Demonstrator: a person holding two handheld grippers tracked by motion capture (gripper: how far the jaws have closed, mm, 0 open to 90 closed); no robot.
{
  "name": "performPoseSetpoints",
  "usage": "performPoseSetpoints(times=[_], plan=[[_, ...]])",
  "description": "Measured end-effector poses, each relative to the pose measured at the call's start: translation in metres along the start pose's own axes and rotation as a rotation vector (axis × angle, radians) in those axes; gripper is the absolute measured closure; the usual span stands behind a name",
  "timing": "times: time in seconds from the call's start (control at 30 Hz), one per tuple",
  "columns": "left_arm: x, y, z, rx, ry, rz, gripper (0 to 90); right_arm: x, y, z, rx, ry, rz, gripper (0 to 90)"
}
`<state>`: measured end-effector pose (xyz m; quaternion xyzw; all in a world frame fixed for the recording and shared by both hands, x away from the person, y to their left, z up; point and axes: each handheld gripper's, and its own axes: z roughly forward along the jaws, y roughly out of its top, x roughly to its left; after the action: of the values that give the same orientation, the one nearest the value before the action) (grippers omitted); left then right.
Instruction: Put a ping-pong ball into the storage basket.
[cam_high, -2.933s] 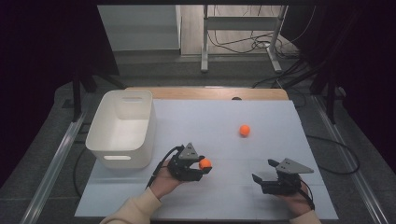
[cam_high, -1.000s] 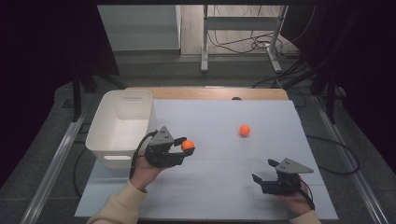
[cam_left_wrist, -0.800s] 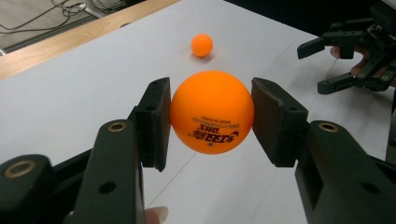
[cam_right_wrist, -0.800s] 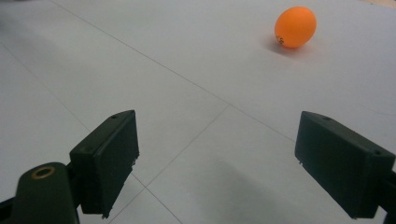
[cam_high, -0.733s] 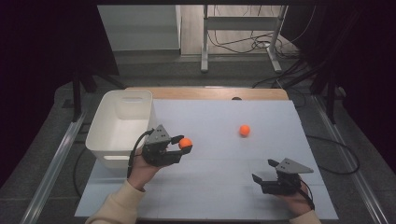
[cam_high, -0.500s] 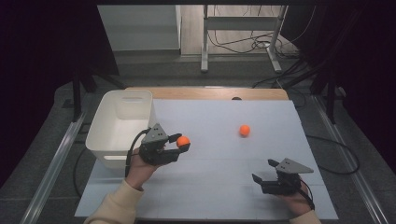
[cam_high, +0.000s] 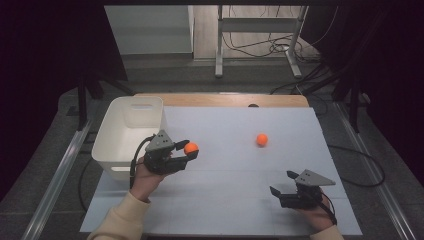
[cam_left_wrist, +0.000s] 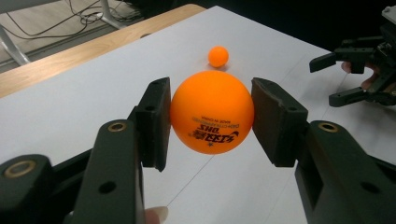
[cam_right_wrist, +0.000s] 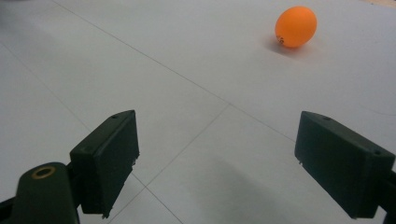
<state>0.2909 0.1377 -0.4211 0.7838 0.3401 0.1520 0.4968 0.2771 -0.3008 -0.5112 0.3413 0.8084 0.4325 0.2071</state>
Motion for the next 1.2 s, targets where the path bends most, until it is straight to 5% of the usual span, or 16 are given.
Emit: performPoseSetpoints(times=[1.2], plan=[[0.0099, -0.0003, -0.0094, -0.016, 0.036, -0.016, 50.3, 0.0002, -0.0002, 0.0004, 0.002, 0.002, -0.005, 14.2]])
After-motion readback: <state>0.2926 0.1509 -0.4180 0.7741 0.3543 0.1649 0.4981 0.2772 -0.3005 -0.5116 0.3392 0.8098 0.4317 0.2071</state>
